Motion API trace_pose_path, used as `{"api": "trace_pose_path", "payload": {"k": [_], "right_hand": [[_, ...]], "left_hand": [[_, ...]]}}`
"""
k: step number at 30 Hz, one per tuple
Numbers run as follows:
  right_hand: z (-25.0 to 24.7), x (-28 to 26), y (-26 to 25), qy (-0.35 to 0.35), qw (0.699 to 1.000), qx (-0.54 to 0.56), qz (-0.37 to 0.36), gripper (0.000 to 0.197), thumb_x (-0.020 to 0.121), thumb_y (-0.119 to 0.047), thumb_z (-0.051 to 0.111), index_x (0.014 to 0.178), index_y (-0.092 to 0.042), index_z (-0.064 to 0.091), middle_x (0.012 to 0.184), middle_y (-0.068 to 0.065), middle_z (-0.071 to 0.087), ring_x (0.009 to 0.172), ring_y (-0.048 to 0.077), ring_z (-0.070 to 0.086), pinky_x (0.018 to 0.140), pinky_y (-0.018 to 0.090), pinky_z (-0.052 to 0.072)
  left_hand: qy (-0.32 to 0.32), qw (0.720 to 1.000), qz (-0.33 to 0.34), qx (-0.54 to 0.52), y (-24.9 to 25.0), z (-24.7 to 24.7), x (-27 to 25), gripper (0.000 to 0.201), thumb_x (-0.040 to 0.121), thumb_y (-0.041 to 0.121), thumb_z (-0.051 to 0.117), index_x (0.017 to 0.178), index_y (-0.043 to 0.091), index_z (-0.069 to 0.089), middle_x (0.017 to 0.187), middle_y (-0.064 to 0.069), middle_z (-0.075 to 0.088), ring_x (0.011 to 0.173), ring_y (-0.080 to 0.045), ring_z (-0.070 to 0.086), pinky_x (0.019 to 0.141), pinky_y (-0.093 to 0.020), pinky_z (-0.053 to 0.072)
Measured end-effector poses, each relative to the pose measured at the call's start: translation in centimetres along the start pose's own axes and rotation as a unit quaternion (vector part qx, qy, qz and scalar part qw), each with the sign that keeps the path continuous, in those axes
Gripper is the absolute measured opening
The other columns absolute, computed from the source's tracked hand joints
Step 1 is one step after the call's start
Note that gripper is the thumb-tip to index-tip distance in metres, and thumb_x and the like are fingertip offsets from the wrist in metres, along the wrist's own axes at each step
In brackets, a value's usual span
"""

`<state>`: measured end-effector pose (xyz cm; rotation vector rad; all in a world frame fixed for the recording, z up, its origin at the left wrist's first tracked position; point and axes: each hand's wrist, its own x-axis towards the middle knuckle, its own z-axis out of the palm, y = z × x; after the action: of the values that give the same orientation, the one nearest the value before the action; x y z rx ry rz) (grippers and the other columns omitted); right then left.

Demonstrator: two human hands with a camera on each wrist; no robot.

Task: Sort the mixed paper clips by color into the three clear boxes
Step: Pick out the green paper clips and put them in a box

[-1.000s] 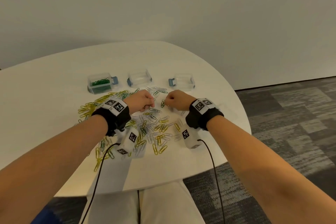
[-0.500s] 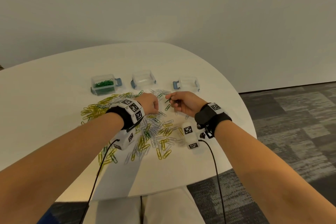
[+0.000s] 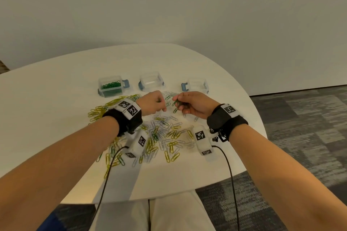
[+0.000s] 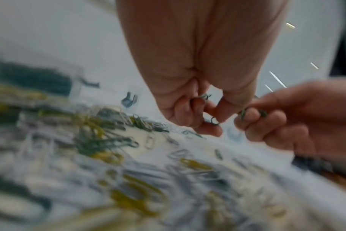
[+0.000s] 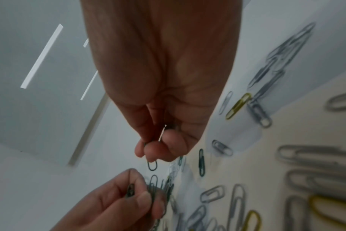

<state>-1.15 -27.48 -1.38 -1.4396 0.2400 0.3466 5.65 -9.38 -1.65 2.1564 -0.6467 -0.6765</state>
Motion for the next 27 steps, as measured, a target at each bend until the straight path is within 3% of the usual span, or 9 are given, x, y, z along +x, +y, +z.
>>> {"api": "trace_pose_path", "payload": {"k": [3,6,8,10,14,16,20,22,27], "right_hand": [[0.5,-0.9,-0.7,-0.03,0.999,0.016,-0.015,0.022,0.101,-0.008,0.041,0.101,-0.005,0.063,0.08,0.007,0.062,0.059,0.009,0.057,0.052,0.018,0.046],[1.7,-1.7,-1.2,-0.055,0.997,-0.015,-0.055,0.023,0.1,-0.006,0.041,0.102,-0.003,0.064,0.078,0.006,0.059,0.059,0.008,0.053,0.052,0.017,0.043],[2.2,-2.1,-1.3,-0.048,0.995,-0.034,-0.078,0.022,0.099,-0.005,0.044,0.105,-0.001,0.064,0.075,0.005,0.058,0.059,0.009,0.05,0.052,0.017,0.042],[2.5,-2.5,-1.3,-0.044,0.993,-0.053,-0.093,0.021,0.098,-0.005,0.047,0.106,0.001,0.065,0.073,0.005,0.056,0.061,0.01,0.048,0.054,0.018,0.041],[3.3,-3.2,-1.3,-0.037,0.992,-0.056,-0.109,0.022,0.099,-0.007,0.045,0.108,0.001,0.064,0.074,0.006,0.055,0.063,0.012,0.048,0.055,0.018,0.043],[3.6,-3.4,-1.5,-0.024,0.991,-0.065,-0.116,0.023,0.101,-0.008,0.043,0.103,-0.004,0.065,0.074,0.007,0.056,0.065,0.013,0.049,0.058,0.019,0.044],[3.8,-3.8,-2.2,-0.01,0.99,-0.081,-0.117,0.023,0.101,-0.009,0.042,0.107,-0.001,0.063,0.071,0.009,0.058,0.061,0.015,0.048,0.058,0.02,0.044],[3.8,-4.0,-2.4,0.012,0.986,-0.111,-0.12,0.024,0.101,-0.009,0.044,0.11,0.003,0.062,0.068,0.008,0.057,0.056,0.013,0.046,0.054,0.018,0.043],[4.4,-4.5,-2.8,0.031,0.977,-0.157,-0.141,0.023,0.098,-0.007,0.05,0.114,0.004,0.063,0.067,0.008,0.056,0.055,0.012,0.045,0.053,0.018,0.041]], "left_hand": [[-0.023,0.944,-0.073,-0.322,0.5,0.8,-1.2,0.02,0.094,0.0,0.035,0.106,0.011,0.048,0.072,-0.004,0.049,0.053,-0.011,0.033,0.047,-0.02,0.025],[-0.073,0.857,-0.1,-0.5,0.4,0.9,-2.5,0.023,0.089,0.007,0.029,0.099,0.008,0.05,0.07,-0.003,0.042,0.054,-0.013,0.035,0.048,-0.023,0.026],[-0.098,0.828,-0.126,-0.537,0.5,0.7,-3.1,0.017,0.088,0.018,0.032,0.088,0.009,0.047,0.069,-0.002,0.041,0.055,-0.013,0.035,0.048,-0.023,0.026],[-0.112,0.825,-0.133,-0.537,0.6,0.8,-3.8,0.019,0.092,0.026,0.035,0.081,0.013,0.044,0.069,-0.001,0.042,0.055,-0.012,0.036,0.047,-0.022,0.026],[-0.101,0.783,-0.138,-0.598,0.8,1.1,-4.6,0.026,0.096,0.029,0.043,0.073,0.017,0.039,0.064,0.003,0.038,0.049,-0.008,0.034,0.041,-0.018,0.026],[-0.09,0.784,-0.142,-0.597,1.0,1.3,-5.0,0.028,0.096,0.031,0.044,0.073,0.017,0.04,0.063,0.003,0.037,0.048,-0.007,0.034,0.04,-0.017,0.025],[-0.092,0.833,-0.127,-0.53,1.1,1.5,-5.5,0.029,0.096,0.043,0.046,0.089,0.015,0.046,0.067,0.002,0.045,0.052,-0.008,0.037,0.042,-0.017,0.029],[-0.099,0.832,-0.114,-0.534,1.2,1.5,-5.7,0.035,0.096,0.045,0.044,0.1,0.011,0.051,0.07,0.001,0.048,0.054,-0.008,0.037,0.042,-0.017,0.031],[-0.084,0.811,-0.076,-0.575,1.5,1.2,-5.9,0.021,0.1,0.025,0.04,0.093,0.009,0.052,0.069,0.002,0.044,0.05,-0.004,0.034,0.042,-0.014,0.029]]}}
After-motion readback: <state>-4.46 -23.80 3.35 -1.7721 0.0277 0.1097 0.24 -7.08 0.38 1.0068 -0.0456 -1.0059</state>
